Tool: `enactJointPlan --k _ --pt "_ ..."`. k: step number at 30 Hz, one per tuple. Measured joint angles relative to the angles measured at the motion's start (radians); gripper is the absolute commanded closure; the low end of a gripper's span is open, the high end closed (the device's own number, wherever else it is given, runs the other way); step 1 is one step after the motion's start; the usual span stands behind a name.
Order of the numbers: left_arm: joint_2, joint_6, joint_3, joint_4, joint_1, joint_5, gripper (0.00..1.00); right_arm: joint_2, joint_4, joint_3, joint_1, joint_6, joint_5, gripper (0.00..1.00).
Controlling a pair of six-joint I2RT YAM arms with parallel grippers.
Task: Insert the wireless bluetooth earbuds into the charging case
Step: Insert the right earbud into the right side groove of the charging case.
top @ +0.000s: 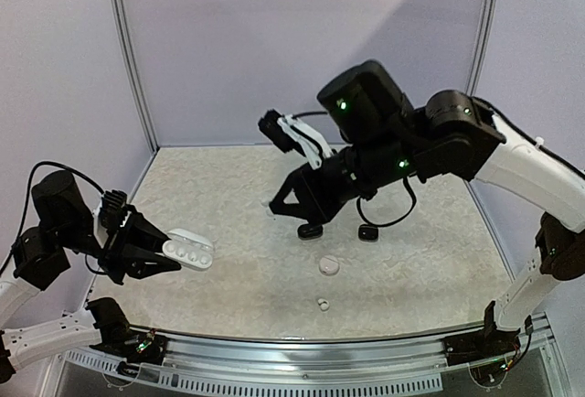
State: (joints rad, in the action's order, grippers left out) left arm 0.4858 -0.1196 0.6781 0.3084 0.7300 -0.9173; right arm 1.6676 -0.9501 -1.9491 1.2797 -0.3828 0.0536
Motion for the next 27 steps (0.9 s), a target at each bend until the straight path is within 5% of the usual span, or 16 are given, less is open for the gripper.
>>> enactJointPlan --k 7,27 --pt "0.026 -0.060 0.008 0.023 0.000 -0.019 1.00 0.156 -0.002 -0.330 0.110 0.184 0.016 1.00" --pt "0.032 -0.090 0.020 0.050 0.010 -0.018 1.00 0.225 -0.016 -0.386 0.176 0.322 0.037 1.00"
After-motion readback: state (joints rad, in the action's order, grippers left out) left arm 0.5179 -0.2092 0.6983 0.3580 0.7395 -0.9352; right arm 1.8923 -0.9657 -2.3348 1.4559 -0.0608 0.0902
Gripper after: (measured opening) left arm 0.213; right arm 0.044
